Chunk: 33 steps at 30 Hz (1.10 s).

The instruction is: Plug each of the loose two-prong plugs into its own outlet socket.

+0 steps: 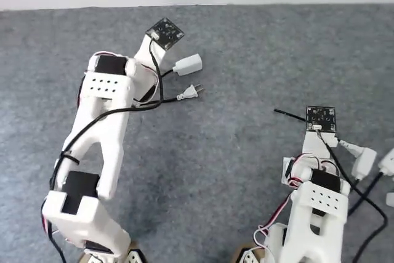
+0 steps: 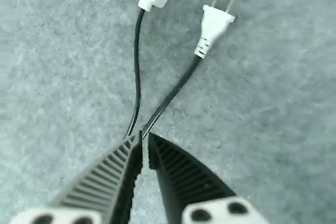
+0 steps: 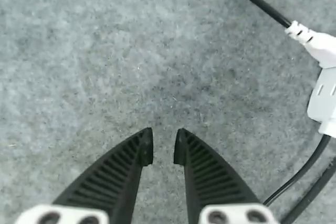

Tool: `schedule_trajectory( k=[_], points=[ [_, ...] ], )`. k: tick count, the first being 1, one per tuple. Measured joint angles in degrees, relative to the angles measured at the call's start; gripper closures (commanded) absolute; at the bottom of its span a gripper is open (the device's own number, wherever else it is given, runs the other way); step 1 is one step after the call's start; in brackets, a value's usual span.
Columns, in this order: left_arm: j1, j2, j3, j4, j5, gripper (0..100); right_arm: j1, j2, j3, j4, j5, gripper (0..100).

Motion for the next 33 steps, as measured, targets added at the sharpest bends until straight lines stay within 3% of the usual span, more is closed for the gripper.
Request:
schedule_trajectory(
  k=[4,15,28,33],
  points=[
    [-1.1,2.5,3.3,-7.6,0.5,73,0.0,0.0,0.0,0.0,0.0,91.5],
    [-0.5,21.1,-0.3,-22.7,-8.3,78,0.0,0.0,0.0,0.0,0.1,91.5],
    [-0.3,37.3,-24.0,-19.6,-8.5,84,0.0,0.0,1.0,0.0,2.3,91.5],
    [0.0,38.3,-29.5,-13.0,-8.6,85,0.0,0.0,1.0,0.0,2.3,91.5]
  ],
)
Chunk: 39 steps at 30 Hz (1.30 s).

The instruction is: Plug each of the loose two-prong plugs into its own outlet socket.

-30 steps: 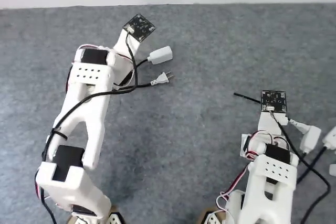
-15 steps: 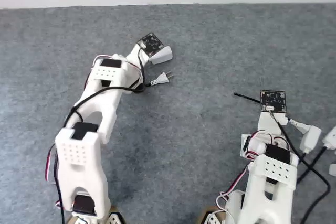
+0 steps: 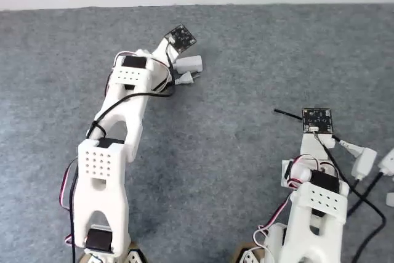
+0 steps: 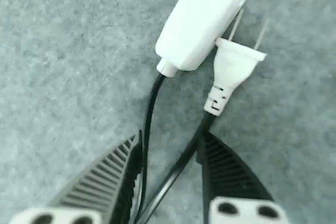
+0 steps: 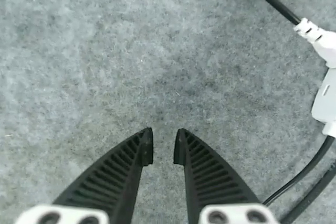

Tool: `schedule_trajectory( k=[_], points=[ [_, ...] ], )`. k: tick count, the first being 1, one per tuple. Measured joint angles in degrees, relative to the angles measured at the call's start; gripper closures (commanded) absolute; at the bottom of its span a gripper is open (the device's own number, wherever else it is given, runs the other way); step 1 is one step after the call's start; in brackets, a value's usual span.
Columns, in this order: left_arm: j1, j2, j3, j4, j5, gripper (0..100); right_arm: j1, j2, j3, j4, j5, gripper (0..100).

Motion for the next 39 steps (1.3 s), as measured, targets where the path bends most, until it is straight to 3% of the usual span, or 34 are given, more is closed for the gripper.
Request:
schedule_trajectory(
  k=[7,16,20,24,27,29,39],
  points=[
    [-0.5,0.0,-9.8,12.7,0.0,85,-0.7,0.0,0.0,0.0,0.0,91.5],
    [-6.9,0.4,-15.6,13.4,0.0,85,-1.5,0.0,0.0,0.0,0.0,91.5],
    [-8.6,3.2,-14.5,5.8,6.8,85,-1.4,0.0,0.0,0.0,0.0,91.5],
    [-8.5,9.9,-12.7,-8.8,18.2,85,-1.4,0.0,0.0,0.0,0.0,91.5],
    [-8.5,14.6,-12.7,-19.2,20.7,85,-1.4,0.0,0.0,0.0,0.0,91.5],
    [-8.4,16.1,-12.7,-21.5,20.9,85,-1.4,0.0,0.0,0.0,0.0,91.5],
    [-7.8,16.6,-18.9,-4.6,14.9,85,-1.7,0.0,0.0,-1.1,0.0,91.5]
  ],
)
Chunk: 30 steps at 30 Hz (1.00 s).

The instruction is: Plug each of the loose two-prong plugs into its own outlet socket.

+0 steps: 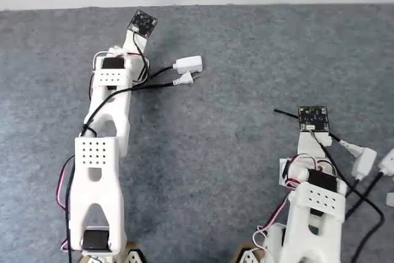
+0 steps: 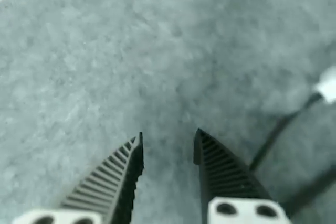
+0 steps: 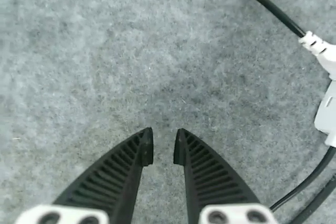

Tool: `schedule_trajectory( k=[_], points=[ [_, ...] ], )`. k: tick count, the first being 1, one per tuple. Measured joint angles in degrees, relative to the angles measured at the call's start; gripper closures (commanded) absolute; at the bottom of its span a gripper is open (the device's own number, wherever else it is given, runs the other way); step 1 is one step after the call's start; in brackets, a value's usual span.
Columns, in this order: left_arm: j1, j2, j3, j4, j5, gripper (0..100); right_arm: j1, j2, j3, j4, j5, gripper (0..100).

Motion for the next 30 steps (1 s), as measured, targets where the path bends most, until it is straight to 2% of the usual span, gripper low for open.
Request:
schedule_trajectory(
  k=[8,17,30],
  points=[
    [0.2,-0.6,-1.8,12.5,-6.9,91,0.1,0.0,0.0,0.0,0.0,91.5],
    [-0.1,-1.2,-1.9,19.5,-11.1,93,0.1,0.0,0.0,0.0,0.0,91.5],
    [-0.5,-4.7,-0.8,33.9,-17.2,96,0.1,0.0,0.0,0.0,0.0,91.5]
  ],
)
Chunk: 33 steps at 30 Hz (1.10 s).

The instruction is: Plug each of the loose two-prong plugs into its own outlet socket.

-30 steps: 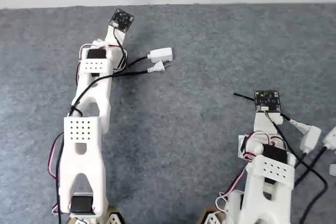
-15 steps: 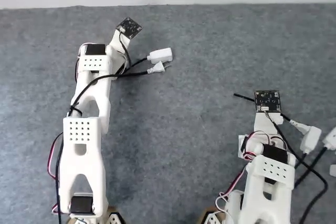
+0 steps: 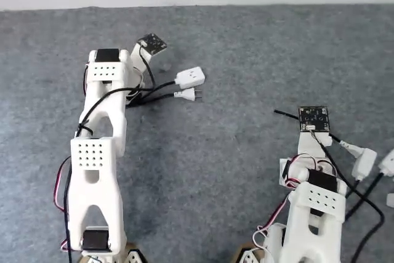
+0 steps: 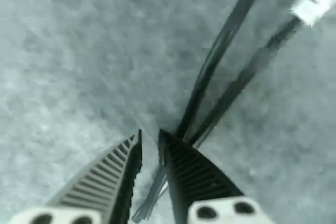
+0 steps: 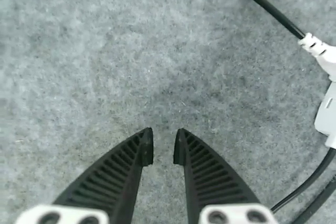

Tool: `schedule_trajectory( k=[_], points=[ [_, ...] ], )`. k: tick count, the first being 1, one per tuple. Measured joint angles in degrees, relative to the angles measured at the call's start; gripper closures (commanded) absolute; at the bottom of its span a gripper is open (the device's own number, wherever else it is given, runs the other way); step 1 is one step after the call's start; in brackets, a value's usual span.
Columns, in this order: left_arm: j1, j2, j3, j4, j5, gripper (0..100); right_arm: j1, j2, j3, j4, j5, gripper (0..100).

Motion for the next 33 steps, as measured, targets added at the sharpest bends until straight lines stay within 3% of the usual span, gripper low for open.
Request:
schedule_trajectory(
  k=[12,19,23,33],
  points=[
    [1.6,-4.7,7.7,2.8,-0.5,96,0.0,0.0,0.0,0.0,0.0,91.5],
    [5.5,-14.9,24.8,1.5,-0.5,96,0.0,0.0,0.0,0.0,0.0,91.5],
    [8.4,-24.9,41.1,-6.8,-0.4,96,0.0,0.0,0.0,0.0,0.0,91.5],
    [11.2,-54.6,85.1,-37.5,3.2,96,0.0,0.0,0.0,0.0,0.0,91.5]
  ],
)
